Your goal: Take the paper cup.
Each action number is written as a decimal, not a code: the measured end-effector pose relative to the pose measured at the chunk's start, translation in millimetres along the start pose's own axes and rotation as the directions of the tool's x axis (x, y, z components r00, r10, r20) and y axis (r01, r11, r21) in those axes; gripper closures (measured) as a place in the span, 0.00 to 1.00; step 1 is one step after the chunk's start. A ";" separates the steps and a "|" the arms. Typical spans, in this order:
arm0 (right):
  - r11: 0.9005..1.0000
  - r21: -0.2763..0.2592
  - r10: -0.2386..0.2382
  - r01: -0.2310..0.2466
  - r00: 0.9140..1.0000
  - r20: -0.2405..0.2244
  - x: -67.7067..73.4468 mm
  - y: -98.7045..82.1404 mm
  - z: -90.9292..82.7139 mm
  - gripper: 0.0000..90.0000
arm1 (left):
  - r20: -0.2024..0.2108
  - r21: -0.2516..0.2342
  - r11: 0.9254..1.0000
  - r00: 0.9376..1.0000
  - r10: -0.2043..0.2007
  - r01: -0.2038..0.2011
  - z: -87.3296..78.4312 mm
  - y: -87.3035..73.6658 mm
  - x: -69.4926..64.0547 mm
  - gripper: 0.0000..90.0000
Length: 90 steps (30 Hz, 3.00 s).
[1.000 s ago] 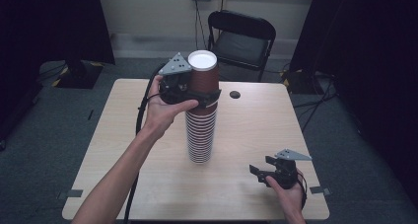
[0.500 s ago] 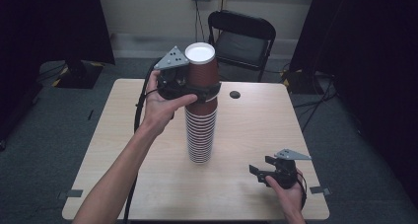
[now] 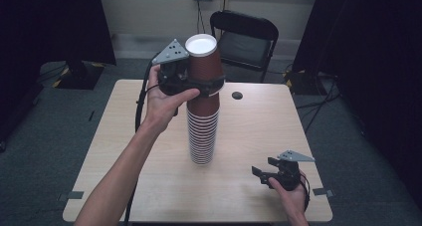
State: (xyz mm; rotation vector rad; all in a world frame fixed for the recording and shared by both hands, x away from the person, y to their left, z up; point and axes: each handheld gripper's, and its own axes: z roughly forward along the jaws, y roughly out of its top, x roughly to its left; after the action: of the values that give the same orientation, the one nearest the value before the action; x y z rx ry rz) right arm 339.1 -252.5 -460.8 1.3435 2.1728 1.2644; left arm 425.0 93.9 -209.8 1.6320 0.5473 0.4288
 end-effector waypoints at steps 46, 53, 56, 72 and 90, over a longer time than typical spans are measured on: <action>1.000 0.003 -0.008 0.008 1.000 -0.013 3.6 0.3 1.8 0.23 | -0.107 -0.131 0.989 0.991 -0.081 0.067 -71.0 -7.7 30.6 0.13; 1.000 0.006 -0.004 0.004 1.000 -0.012 3.1 0.1 2.5 0.23 | -0.127 -0.125 0.990 0.988 -0.086 0.070 -84.6 -16.2 37.6 0.13; 1.000 0.005 -0.005 0.006 1.000 -0.012 3.5 0.1 2.8 0.23 | -0.128 -0.120 0.990 0.988 -0.087 0.072 -86.9 -20.2 39.0 0.13; 1.000 0.008 -0.012 0.012 1.000 -0.009 6.2 -0.3 2.9 0.23 | -0.148 -0.118 0.991 0.986 -0.081 0.064 -95.8 -61.7 43.1 0.13; 0.999 -0.004 -0.039 0.039 0.999 -0.019 13.0 0.9 2.6 0.22 | -0.142 0.016 0.985 0.975 -0.170 0.174 -107.2 -125.6 20.9 0.13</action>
State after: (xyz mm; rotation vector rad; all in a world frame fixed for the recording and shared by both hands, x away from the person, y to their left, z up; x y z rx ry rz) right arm 334.6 -240.1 -459.1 1.2869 2.1978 1.2715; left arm 368.0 203.9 -320.8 1.5743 0.7975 0.4109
